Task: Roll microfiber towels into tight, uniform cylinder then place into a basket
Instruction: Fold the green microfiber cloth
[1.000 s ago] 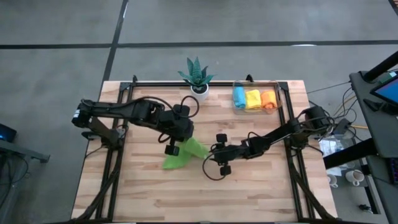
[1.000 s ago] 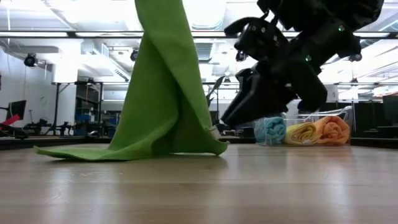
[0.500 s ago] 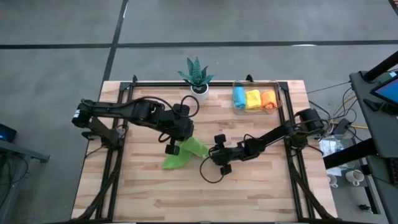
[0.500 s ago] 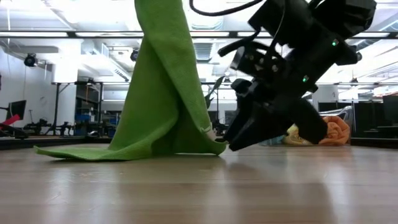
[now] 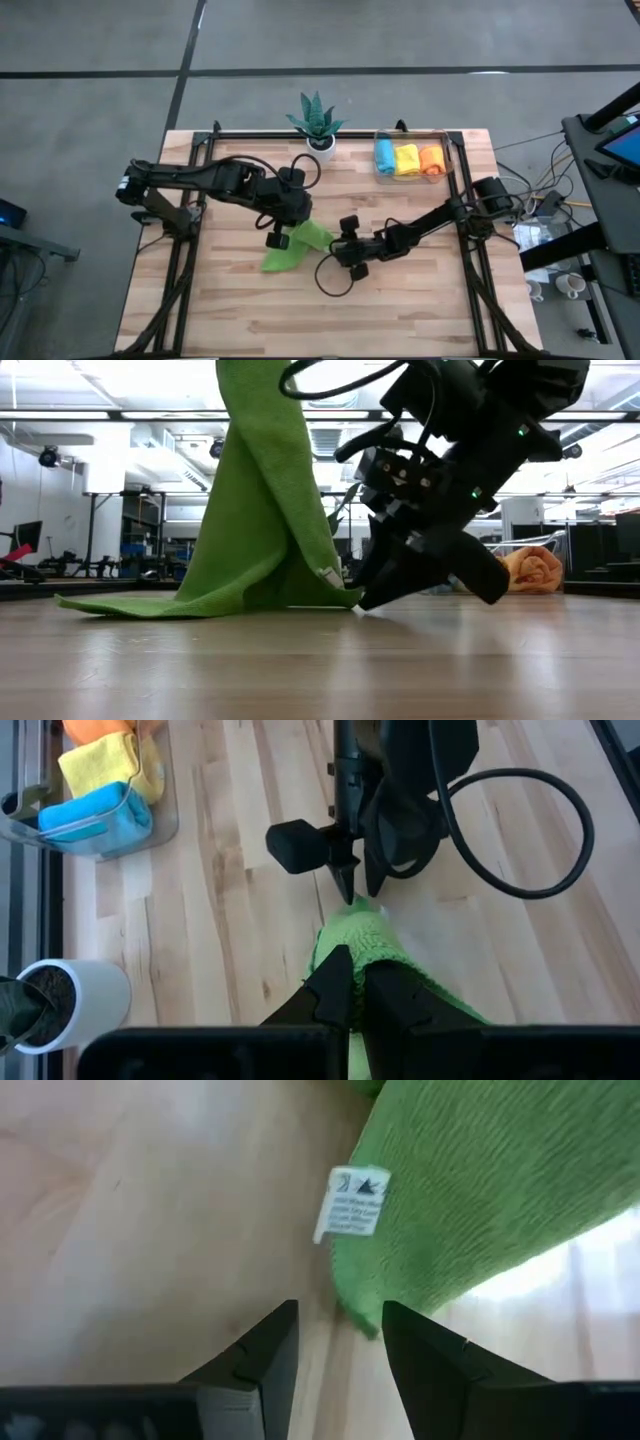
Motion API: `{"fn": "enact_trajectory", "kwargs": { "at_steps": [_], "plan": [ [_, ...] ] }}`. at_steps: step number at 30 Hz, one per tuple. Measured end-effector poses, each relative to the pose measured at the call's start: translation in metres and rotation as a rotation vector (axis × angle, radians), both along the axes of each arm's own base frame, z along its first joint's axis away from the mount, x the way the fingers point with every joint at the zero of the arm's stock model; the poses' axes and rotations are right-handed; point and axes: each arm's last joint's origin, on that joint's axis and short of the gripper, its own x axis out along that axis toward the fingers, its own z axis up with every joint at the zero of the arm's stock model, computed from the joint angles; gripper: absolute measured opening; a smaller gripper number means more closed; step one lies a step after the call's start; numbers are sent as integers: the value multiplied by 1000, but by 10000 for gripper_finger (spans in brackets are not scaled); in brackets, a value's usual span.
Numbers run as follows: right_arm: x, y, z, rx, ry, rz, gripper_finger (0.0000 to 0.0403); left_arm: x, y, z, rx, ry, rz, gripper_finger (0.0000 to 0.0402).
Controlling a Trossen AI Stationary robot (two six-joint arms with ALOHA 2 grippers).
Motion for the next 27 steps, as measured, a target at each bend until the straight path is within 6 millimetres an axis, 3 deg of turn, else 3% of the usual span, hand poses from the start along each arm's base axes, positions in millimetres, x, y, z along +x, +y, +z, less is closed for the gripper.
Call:
{"fn": "enact_trajectory", "kwargs": {
  "at_steps": [11, 21, 27],
  "plan": [
    [0, 1, -1, 52, -2, 3, 100, 0, 0, 0, 3, -1, 2, 0],
    [0, 1, -1, 53, 2, 1, 17, 0, 0, 0, 3, -1, 1, 0],
    [-1, 0, -1, 52, 0, -30, 9, 0, 0, 0, 3, -1, 2, 0]
  ]
}}
